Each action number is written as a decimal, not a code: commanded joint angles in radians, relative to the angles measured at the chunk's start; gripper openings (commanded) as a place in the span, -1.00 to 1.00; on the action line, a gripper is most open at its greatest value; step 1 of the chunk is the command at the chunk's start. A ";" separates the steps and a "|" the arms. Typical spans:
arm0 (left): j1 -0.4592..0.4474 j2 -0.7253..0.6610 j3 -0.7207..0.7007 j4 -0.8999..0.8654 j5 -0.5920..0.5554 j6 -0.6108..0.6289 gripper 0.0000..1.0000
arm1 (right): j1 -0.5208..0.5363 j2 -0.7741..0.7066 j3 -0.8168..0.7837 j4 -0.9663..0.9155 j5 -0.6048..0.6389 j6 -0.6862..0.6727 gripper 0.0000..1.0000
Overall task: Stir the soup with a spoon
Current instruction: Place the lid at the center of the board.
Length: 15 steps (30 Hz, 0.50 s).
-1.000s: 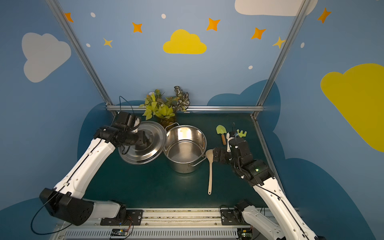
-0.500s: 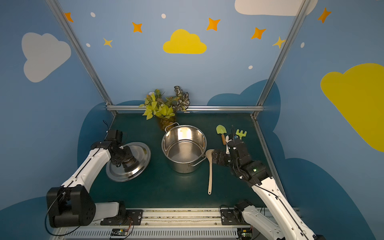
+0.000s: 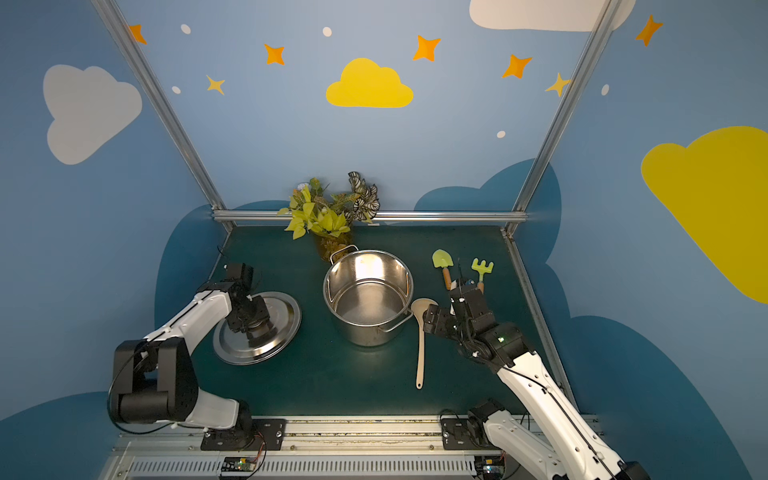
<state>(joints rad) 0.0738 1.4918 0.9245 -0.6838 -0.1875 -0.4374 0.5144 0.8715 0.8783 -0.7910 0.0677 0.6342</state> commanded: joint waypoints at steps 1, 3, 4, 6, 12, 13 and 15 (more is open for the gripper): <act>0.005 0.004 -0.008 0.030 0.002 0.006 0.25 | 0.003 0.000 -0.029 -0.028 -0.010 0.033 0.80; 0.005 -0.001 -0.016 0.035 0.007 0.000 0.32 | 0.003 -0.004 -0.044 -0.034 -0.012 0.044 0.78; 0.005 -0.003 -0.019 0.037 0.009 -0.004 0.38 | 0.004 -0.006 -0.053 -0.036 -0.016 0.047 0.78; 0.004 -0.009 -0.023 0.037 0.013 -0.007 0.54 | 0.004 -0.012 -0.071 -0.035 -0.023 0.058 0.78; 0.000 -0.058 -0.024 0.031 0.049 -0.011 0.84 | 0.005 -0.024 -0.099 -0.021 -0.051 0.098 0.74; -0.005 -0.076 -0.020 0.027 0.055 -0.011 0.85 | 0.005 -0.019 -0.101 -0.027 -0.050 0.103 0.71; -0.021 -0.115 -0.008 0.019 0.068 -0.007 0.86 | 0.010 -0.002 -0.112 -0.037 -0.054 0.110 0.67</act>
<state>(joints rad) 0.0673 1.4387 0.9047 -0.6540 -0.1520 -0.4435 0.5159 0.8623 0.7837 -0.7986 0.0284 0.7155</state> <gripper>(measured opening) 0.929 0.842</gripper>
